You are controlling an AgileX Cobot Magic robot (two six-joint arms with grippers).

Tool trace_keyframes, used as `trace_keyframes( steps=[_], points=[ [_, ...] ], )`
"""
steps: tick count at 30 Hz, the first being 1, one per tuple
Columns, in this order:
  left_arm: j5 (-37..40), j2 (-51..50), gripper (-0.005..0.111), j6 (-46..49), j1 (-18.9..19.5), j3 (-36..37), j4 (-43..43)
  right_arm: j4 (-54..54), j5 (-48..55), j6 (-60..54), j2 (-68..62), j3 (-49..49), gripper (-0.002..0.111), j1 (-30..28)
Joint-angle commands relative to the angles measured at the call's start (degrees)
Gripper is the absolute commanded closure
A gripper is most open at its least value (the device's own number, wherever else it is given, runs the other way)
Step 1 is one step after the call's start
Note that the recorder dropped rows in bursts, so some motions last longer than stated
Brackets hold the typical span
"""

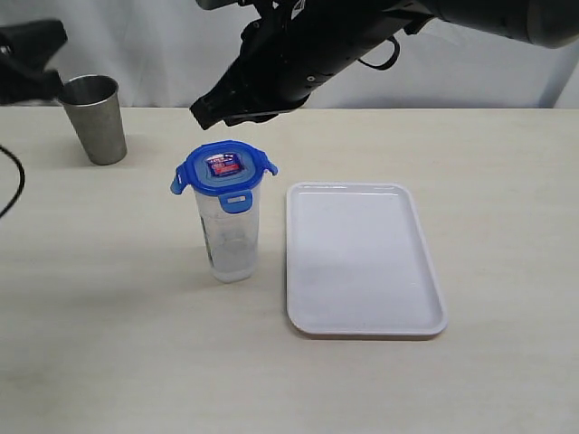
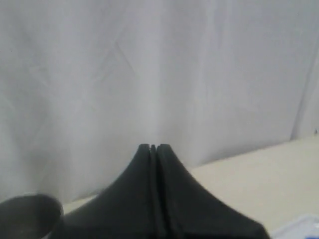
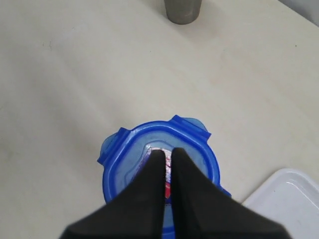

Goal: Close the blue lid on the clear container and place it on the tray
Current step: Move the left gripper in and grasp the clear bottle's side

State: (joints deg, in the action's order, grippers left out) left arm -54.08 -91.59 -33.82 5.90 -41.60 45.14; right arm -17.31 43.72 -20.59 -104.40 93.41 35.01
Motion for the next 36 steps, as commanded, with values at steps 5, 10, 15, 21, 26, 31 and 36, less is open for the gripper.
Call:
trace_keyframes(
  steps=[5, 10, 15, 21, 26, 31, 36],
  points=[
    [-1.18, 0.11, 0.106, 9.35, 0.07, 9.88, 10.95, 0.72, 1.91, -0.84, 0.92, -0.14, 0.104, -0.34],
    [5.73, 0.11, 0.076, 8.55, 0.07, 11.13, 16.35, 1.13, 2.03, -0.15, 0.92, -0.14, 0.104, -0.34],
    [4.56, -0.68, 0.025, 4.74, 0.07, 11.16, 23.67, 1.31, 3.05, 0.49, 0.92, -0.14, 0.104, -0.34],
    [-8.09, -8.39, 0.019, 6.24, 0.07, 11.16, 26.10, 1.56, 4.03, 1.55, 0.92, -0.14, 0.104, -0.34],
    [-15.88, -17.70, 0.019, 15.24, 0.07, 11.16, 26.10, 1.79, 4.60, 3.38, 0.92, -0.14, 0.104, -1.68],
    [-15.88, -25.02, 0.019, 25.44, -2.46, 9.71, 21.33, 1.50, 6.18, 3.89, 0.92, -0.14, 0.104, -4.34],
    [-15.88, -29.91, 0.019, 25.44, -7.97, 4.57, 20.58, 1.90, 7.30, 3.89, 0.92, -0.14, 0.104, -4.52]
  ],
)
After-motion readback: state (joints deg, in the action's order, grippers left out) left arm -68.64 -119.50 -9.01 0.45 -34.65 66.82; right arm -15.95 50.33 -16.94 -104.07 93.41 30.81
